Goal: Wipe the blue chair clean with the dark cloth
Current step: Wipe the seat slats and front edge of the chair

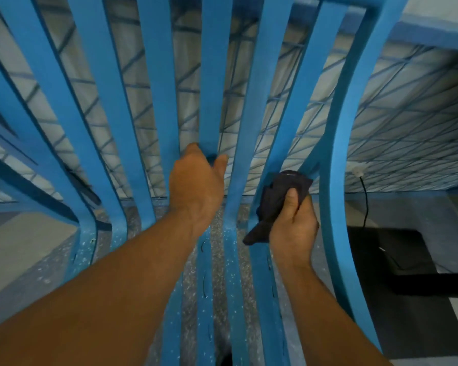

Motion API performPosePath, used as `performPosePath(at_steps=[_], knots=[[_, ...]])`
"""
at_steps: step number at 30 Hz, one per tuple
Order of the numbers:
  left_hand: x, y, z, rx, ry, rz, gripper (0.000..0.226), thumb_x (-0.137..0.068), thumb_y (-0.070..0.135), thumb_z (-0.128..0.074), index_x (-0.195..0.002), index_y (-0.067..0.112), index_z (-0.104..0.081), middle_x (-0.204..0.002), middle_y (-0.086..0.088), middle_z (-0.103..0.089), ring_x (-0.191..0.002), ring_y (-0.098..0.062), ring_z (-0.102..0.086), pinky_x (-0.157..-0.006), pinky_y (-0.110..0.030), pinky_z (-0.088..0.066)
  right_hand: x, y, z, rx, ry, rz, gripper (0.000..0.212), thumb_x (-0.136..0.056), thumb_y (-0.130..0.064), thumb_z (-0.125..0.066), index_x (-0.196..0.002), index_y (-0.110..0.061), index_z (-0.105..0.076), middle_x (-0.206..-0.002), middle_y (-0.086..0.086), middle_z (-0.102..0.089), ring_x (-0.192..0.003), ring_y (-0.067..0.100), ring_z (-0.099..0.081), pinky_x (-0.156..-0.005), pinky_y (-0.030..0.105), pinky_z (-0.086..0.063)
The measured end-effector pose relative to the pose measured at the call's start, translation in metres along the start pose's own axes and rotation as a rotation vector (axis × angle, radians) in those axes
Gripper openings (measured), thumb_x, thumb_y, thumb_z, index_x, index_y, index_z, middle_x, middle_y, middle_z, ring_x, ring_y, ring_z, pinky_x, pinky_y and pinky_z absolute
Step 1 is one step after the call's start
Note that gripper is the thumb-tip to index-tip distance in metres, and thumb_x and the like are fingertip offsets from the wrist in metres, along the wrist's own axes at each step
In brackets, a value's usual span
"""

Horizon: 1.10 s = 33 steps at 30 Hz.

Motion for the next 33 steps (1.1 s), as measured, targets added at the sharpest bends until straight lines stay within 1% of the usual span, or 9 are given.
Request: performPosePath(at_steps=[3, 6, 8, 12, 18, 20, 27, 30, 33], knots=[[0.049, -0.033, -0.004, 0.114, -0.024, 0.097, 0.037, -0.098, 0.031, -0.053, -0.129, 0.011, -0.050, -0.105, 0.008, -0.059, -0.086, -0.008, -0.055, -0.064, -0.009, -0.040, 0.028, 0.019, 0.010, -0.209, -0.146, -0.181, 0.026, -0.103, -0.034, -0.040, -0.118, -0.025, -0.059, -0.108, -0.005, -0.066, -0.101, 0.007, -0.063, -0.088, 0.027, -0.051], [0.103, -0.067, -0.031, 0.131, -0.261, 0.172, 0.022, -0.097, 0.032, -0.052, -0.111, 0.018, -0.063, -0.091, 0.011, -0.064, -0.076, 0.000, -0.059, -0.061, -0.006, -0.042, 0.059, 0.044, 0.019, -0.302, -0.219, -0.368, 0.024, -0.102, -0.039, -0.040, -0.109, -0.033, -0.063, -0.108, -0.009, -0.068, -0.104, 0.007, -0.063, -0.092, 0.028, -0.049], [0.135, -0.078, -0.048, 0.178, -0.441, 0.162, 0.019, -0.096, 0.036, -0.054, -0.096, 0.023, -0.068, -0.081, 0.013, -0.066, -0.071, 0.005, -0.060, -0.059, -0.006, -0.041, 0.084, 0.066, 0.021, -0.427, -0.237, -0.569, 0.030, -0.101, -0.040, -0.042, -0.111, -0.027, -0.067, -0.113, -0.002, -0.070, -0.108, 0.015, -0.065, -0.098, 0.037, -0.047], [0.189, -0.084, -0.038, 0.204, -0.497, 0.126, 0.019, -0.092, 0.041, -0.058, -0.083, 0.026, -0.067, -0.072, 0.010, -0.066, -0.066, 0.000, -0.062, -0.056, -0.013, -0.045, 0.142, 0.081, 0.027, -0.697, -0.278, -0.917, 0.050, -0.098, -0.048, -0.036, -0.120, -0.014, -0.065, -0.117, 0.012, -0.070, -0.110, 0.027, -0.065, -0.098, 0.043, -0.047], [0.264, -0.096, -0.021, 0.230, -0.734, 0.264, 0.028, -0.087, 0.043, -0.064, -0.111, 0.031, -0.060, -0.093, 0.011, -0.068, -0.080, 0.002, -0.065, -0.065, -0.013, -0.050, 0.212, 0.080, 0.065, -0.818, -0.209, -1.073, 0.051, -0.098, -0.043, -0.033, -0.130, -0.014, -0.059, -0.122, 0.012, -0.067, -0.117, 0.028, -0.060, -0.103, 0.042, -0.042], [0.286, -0.098, -0.016, 0.181, -0.794, 0.299, 0.028, -0.087, 0.039, -0.067, -0.112, 0.032, -0.058, -0.094, 0.010, -0.068, -0.077, -0.002, -0.066, -0.066, -0.020, -0.053, 0.238, 0.077, 0.084, -0.777, -0.144, -1.121, 0.044, -0.098, -0.035, -0.038, -0.127, -0.012, -0.061, -0.115, 0.012, -0.070, -0.107, 0.026, -0.065, -0.092, 0.038, -0.048], [0.396, -0.102, -0.013, 0.218, -0.996, 0.536, 0.004, -0.094, 0.031, -0.060, -0.091, 0.030, -0.064, -0.082, 0.008, -0.070, -0.073, -0.004, -0.066, -0.070, -0.023, -0.055, 0.296, 0.062, 0.178, -0.123, 0.000, -0.896, 0.020, -0.098, -0.018, -0.048, -0.094, -0.026, -0.066, -0.087, -0.002, -0.069, -0.083, 0.014, -0.064, -0.065, 0.029, -0.048], [0.437, -0.121, -0.019, 0.338, -1.060, 0.729, 0.006, -0.095, 0.021, -0.060, -0.093, 0.025, -0.065, -0.084, 0.002, -0.072, -0.074, -0.015, -0.068, -0.074, -0.033, -0.058, 0.311, 0.073, 0.190, 0.028, -0.077, -0.769, 0.019, -0.099, -0.017, -0.050, -0.086, -0.022, -0.064, -0.082, 0.003, -0.067, -0.077, 0.016, -0.062, -0.063, 0.030, -0.046], [0.455, -0.157, -0.021, 0.333, -0.922, 0.851, 0.013, -0.096, 0.011, -0.057, -0.090, 0.018, -0.066, -0.078, -0.003, -0.071, -0.069, -0.015, -0.065, -0.071, -0.034, -0.055, 0.328, 0.109, 0.171, 0.262, -0.252, -0.647, 0.015, -0.099, -0.021, -0.050, -0.096, -0.019, -0.065, -0.090, 0.002, -0.068, -0.076, 0.012, -0.060, -0.061, 0.021, -0.041]])
Point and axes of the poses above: each hand's wrist, its own x-axis away from the middle knuckle, its own z-axis out of the back of the hand, y = z × x, the point moved 8 cm from there along -x, towards the middle knuckle
